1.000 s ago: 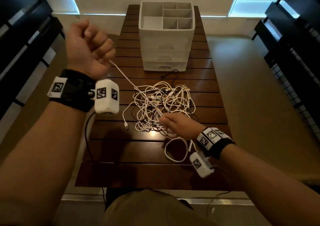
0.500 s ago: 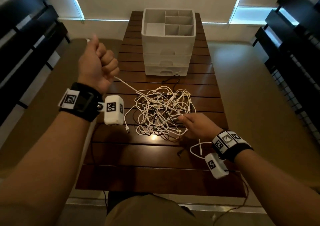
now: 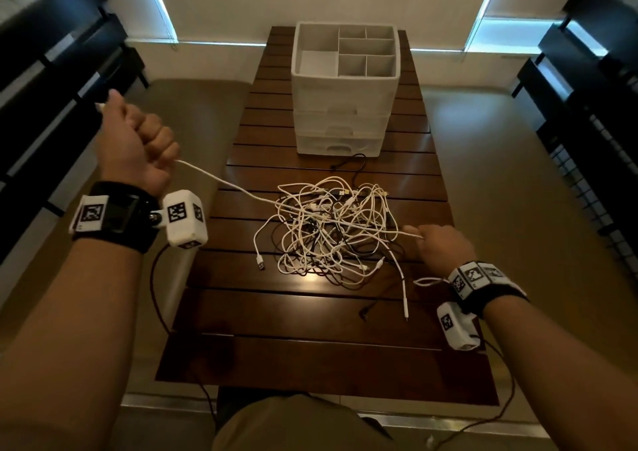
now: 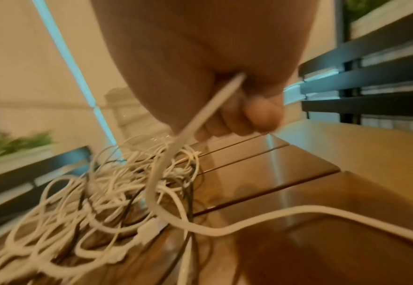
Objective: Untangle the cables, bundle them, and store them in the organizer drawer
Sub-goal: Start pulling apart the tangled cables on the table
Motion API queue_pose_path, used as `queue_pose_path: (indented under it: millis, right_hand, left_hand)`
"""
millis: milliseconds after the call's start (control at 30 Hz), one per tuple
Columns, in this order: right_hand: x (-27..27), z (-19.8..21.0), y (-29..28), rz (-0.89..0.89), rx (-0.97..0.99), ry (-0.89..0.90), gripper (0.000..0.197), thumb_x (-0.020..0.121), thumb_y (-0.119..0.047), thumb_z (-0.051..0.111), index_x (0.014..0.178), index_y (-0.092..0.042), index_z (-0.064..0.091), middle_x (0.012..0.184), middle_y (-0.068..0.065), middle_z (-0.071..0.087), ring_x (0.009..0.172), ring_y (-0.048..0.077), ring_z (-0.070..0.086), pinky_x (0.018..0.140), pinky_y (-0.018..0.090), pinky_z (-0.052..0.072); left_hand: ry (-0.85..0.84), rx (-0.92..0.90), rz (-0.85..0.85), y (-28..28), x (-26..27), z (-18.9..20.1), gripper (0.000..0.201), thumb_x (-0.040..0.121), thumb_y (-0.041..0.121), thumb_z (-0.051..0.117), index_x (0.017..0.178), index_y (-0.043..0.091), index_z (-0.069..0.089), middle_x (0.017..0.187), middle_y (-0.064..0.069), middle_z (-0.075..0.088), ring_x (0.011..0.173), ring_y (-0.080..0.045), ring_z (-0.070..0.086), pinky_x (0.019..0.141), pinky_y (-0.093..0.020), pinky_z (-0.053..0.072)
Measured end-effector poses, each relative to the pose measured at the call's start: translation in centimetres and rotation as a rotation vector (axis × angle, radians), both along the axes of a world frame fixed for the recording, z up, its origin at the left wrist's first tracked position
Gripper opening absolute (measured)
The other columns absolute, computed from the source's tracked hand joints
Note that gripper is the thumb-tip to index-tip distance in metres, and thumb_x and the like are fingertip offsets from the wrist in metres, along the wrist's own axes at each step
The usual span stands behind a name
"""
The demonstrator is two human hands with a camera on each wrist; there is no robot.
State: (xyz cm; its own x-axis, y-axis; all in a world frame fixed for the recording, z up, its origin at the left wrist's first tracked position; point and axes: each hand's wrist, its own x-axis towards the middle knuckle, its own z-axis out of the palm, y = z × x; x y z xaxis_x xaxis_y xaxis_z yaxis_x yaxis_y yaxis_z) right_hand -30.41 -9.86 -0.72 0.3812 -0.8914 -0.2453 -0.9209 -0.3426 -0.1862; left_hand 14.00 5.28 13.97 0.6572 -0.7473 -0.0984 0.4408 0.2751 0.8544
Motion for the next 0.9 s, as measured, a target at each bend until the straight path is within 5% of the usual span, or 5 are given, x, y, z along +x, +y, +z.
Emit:
queue_pose_path:
  millis: [267,433,533,633,900]
  right_hand:
    - [3.9,4.3,0.4,0.314,0.332,0.230,0.049,0.084,-0.064,0.075,0.108,-0.022,0.066,0.103,-0.001,0.068,0.096,0.018,0.064,0.084,0.036,0.056]
    - [4.0,6.3,0.2,0.273,0.634,0.093,0.044,0.096,-0.059,0.064,0.094,-0.016,0.073,0.087,0.004,0.079,0.077,0.013,0.075,0.078,0.033,0.061]
    - [4.5,6.1,0.6,0.291,0.560,0.352,0.043,0.103,-0.047,0.057,0.087,-0.011,0.075,0.078,0.007,0.078,0.068,0.018,0.073,0.072,0.032,0.061]
    - [5.3,4.6,0.3,0.318,0.216,0.022,0.028,0.102,-0.036,0.060,0.081,-0.020,0.066,0.075,-0.003,0.067,0.069,0.015,0.066,0.073,0.038,0.058]
    - [11.9,1.4,2.0,0.384,0.637,-0.157,0.045,0.109,-0.026,0.047,0.152,-0.039,0.047,0.095,-0.008,0.058,0.075,0.014,0.068,0.068,0.027,0.063]
  left_hand:
    - [-0.008,0.057,-0.143,-1.1,-4.4,-2.7,0.055,0.111,0.053,0.033,0.064,0.025,0.029,0.055,0.005,0.013,0.045,-0.012,0.008,0.037,-0.023,0.010]
    - [0.047,-0.016,-0.258,-0.6,-5.2,-3.6,0.054,0.110,0.051,0.033,0.064,0.024,0.029,0.052,0.006,0.015,0.041,-0.011,0.011,0.036,-0.022,0.012]
    - [0.084,-0.070,-0.314,-0.2,-4.7,-3.4,0.051,0.108,0.047,0.034,0.064,0.024,0.024,0.052,0.005,0.013,0.039,-0.011,0.011,0.037,-0.021,0.010]
    - [0.081,-0.065,-0.386,-0.1,-5.1,-3.5,0.051,0.107,0.044,0.033,0.061,0.023,0.026,0.051,0.005,0.013,0.038,-0.010,0.012,0.037,-0.019,0.011]
    - [0.130,-0.039,-0.424,-0.6,-7.2,-3.6,0.058,0.108,0.045,0.033,0.055,0.022,0.035,0.047,0.007,0.018,0.039,-0.010,0.009,0.037,-0.018,0.008]
